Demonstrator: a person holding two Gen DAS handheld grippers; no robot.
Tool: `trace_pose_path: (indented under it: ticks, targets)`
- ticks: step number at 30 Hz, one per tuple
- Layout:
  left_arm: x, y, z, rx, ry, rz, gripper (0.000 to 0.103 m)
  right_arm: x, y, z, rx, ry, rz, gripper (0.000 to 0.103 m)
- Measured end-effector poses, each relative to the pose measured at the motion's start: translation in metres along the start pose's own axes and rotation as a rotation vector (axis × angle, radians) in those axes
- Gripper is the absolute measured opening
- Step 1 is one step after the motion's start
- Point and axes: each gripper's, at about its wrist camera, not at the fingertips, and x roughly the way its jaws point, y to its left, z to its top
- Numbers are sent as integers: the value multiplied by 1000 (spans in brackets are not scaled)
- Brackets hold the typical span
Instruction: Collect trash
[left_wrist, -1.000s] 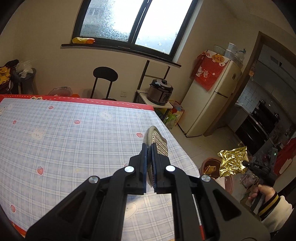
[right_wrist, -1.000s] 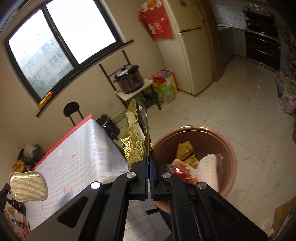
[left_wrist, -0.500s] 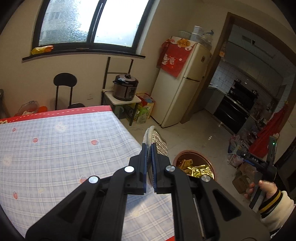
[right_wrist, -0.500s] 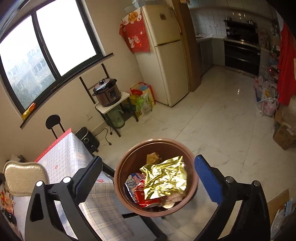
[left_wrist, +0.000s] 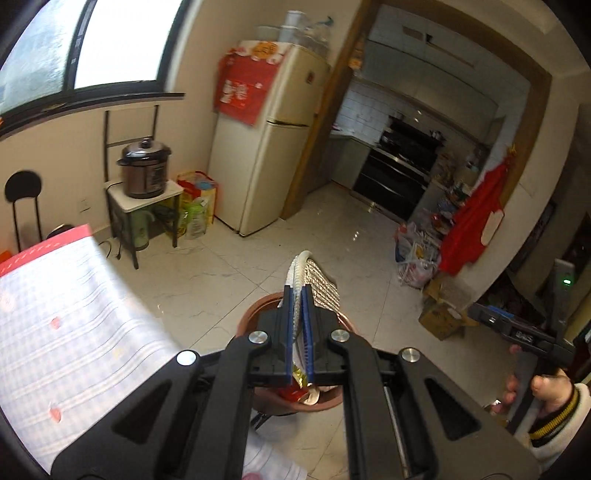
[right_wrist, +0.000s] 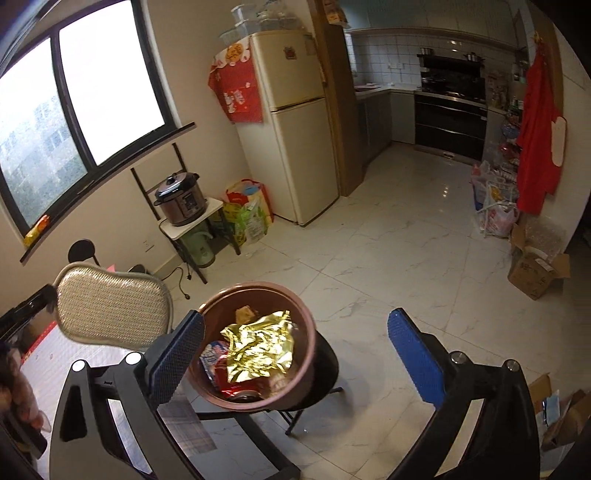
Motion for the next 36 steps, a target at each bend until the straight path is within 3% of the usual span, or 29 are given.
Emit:
trace_pose_path:
  ticks: [6,9,10,12,14,22,36]
  targets:
    - [44,-39,16,112,-30,74,8,-3,-35,-8,54,11,-48,98]
    - [63,-46,21,122,-2,57,13,-2,-44,-12,69,18,-55,98]
    - [70,-48,21,123,18,27,20,-1,-46,-13,73,20,-56,98]
    - [76,-48,23,128,27,6,90,-1,-48,-15,77,22,-59,98]
    - [68,-45,24,116,-14,25,92,-3,-47,-15,76,20,-54,98]
    - [14,-23,29,120,-14,57,97,-16,-18,-9,50,-7,-40,98]
    - [-147,38,19,118,-95,122,97,-84,117,-7,-113,-89,-11,98]
